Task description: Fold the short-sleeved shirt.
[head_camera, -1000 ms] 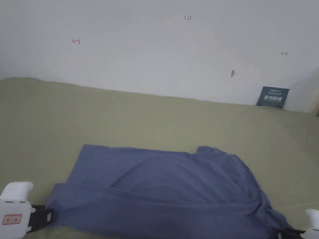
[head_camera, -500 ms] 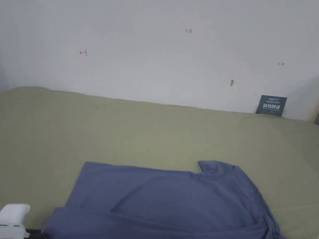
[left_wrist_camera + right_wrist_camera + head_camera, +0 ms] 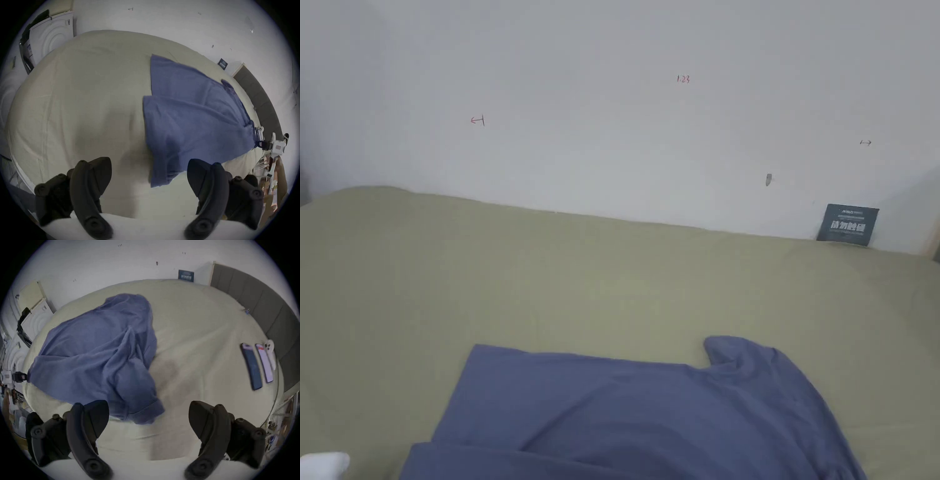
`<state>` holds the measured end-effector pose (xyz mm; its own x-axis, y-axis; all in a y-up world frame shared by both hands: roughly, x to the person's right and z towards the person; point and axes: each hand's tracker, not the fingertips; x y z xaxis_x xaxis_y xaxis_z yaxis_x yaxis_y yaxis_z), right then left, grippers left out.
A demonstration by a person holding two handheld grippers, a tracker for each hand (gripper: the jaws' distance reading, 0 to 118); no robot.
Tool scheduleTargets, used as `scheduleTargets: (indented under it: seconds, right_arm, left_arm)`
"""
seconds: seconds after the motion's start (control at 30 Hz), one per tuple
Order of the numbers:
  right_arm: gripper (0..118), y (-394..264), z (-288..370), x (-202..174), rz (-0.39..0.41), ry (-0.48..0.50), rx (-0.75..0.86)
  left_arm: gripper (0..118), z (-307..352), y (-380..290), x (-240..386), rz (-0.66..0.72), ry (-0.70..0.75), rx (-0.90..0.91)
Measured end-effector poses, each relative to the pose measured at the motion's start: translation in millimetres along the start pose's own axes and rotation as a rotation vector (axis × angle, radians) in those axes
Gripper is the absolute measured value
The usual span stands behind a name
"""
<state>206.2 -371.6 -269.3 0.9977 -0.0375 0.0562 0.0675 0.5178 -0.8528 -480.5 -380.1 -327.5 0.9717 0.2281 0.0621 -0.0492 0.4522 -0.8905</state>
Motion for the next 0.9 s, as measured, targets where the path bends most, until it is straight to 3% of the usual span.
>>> scheduleTargets:
  seconds: [0.13,0.23,0.3,0.33,0.37,0.4,0.47,0.63,0.73,0.8,0.87,0.9]
  right_arm:
    - [99,20,29,-4,0.021,-0.036,0.064]
    - [98,53,32,-18,-0.005,-0.056,0.081]
    - [89,76,29,-29,-0.025,-0.01,0.08]
    - [62,85,27,-34,-0.027,0.017,0.083]
    - [30,94,27,-41,-0.028,0.041,0.091]
    - [8,104,22,-47,-0.022,0.061,0.095]
    - [7,119,10,-59,-0.019,0.039,0.091]
    - [6,155,-16,-74,0.048,0.02,0.099]
    - [6,173,-32,-76,0.061,0.019,0.098]
    - [6,185,-38,-73,0.069,0.018,0.101]
    - [6,193,-40,-69,0.084,0.022,0.099]
    - [6,197,-39,-66,0.101,0.016,0.104]
  left_arm:
    - [100,29,20,-10,0.042,0.008,0.09]
    - [100,38,49,0,0.01,0.019,0.157]
    - [92,47,71,35,0.005,0.001,0.173]
    - [66,44,82,41,0.007,-0.005,0.177]
    - [27,42,92,46,0.002,-0.019,0.185]
    - [0,39,103,56,-0.019,-0.027,0.201]
    - [0,27,126,78,-0.083,0.041,0.207]
    - [0,-16,183,96,-0.075,0.018,0.145]
    - [2,-52,210,72,-0.033,0.049,0.096]
    - [25,-83,243,62,-0.015,0.018,-0.003]
    - [49,-102,262,56,-0.008,0.042,0.01]
    - [87,-111,267,58,-0.011,0.058,-0.004]
